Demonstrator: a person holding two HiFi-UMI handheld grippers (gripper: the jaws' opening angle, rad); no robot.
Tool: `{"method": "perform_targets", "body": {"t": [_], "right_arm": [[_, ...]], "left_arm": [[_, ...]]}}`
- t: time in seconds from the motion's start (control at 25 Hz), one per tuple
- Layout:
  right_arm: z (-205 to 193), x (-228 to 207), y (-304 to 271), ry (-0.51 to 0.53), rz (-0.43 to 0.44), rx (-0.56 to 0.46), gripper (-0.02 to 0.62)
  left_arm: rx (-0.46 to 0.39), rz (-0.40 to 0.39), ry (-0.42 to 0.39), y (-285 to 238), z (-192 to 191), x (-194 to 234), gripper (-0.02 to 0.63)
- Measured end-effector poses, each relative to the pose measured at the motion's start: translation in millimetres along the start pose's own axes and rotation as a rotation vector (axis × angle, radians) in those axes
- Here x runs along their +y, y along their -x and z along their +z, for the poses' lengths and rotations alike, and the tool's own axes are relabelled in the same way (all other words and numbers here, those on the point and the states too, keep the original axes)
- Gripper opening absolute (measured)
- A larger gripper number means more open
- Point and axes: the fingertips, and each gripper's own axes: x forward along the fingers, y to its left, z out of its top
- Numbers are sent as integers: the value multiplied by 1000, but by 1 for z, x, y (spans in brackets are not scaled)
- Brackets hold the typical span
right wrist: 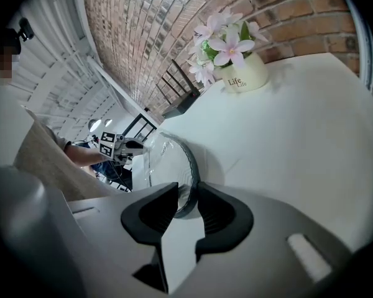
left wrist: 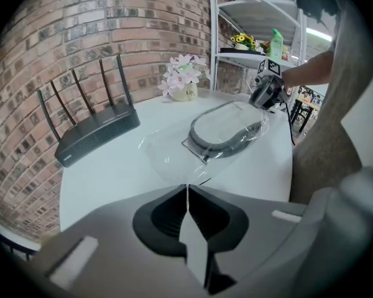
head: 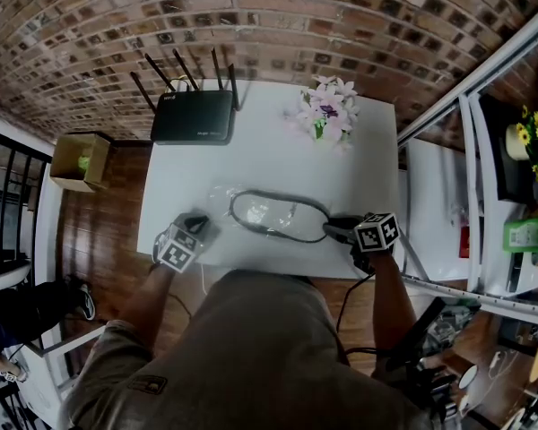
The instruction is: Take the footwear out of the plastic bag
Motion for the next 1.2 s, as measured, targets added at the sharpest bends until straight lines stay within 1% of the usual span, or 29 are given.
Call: {"method": "perform_targets", "body": {"t": [0.08, 0.12, 0.2, 0.24, 0.32, 0.44, 0.52, 0.6, 0.68, 0.8, 0.84, 0.88, 0.96, 1.0, 1.2], "right_arm": [[-1, 0, 0, 3, -7, 4, 112], [0, 0, 0, 4, -9, 4, 112], [0, 0, 0, 5, -10, 2, 109], [0, 0, 0, 5, -12, 1, 107], [0, 1, 0, 8, -16, 1, 106], [0, 1, 1, 16, -19, 2, 99], [1, 1, 1, 19, -20, 1, 92], [1, 2, 1, 20, -20, 1, 91], [1, 2, 1, 22, -20, 3, 91], [1, 3, 1, 26, -17, 7, 89], [2, 3, 1, 28, -15, 8, 89], [2, 3, 1, 29, -14, 9, 89], [2, 4, 1, 31, -11, 10, 87], [3, 4, 1, 33, -10, 10, 87], [3, 4, 0, 37, -5, 10, 84]], "left_arm": [[-19, -13, -7, 2, 2, -3, 11], [-34, -22, -13, 4, 4, -4, 21], [-69, -32, -29, 7, 11, -6, 140], [-87, -33, -39, 9, 15, -7, 163], [-120, -25, -58, 12, 22, -8, 186], [-148, -1, -76, 11, 28, -6, 193], [-147, -8, -102, 7, 33, -10, 193], [-133, -29, -162, 0, 40, -20, 193], [-100, -39, -213, -8, 43, -28, 193], [-55, -42, -225, -20, 40, -28, 188], [-45, -42, -224, -21, 39, -28, 159], [-39, -41, -226, -22, 39, -28, 108], [-36, -41, -233, -21, 39, -29, 50], [-35, -42, -235, -20, 40, -30, 31], [-33, -45, -234, -19, 37, -31, 15]]}}
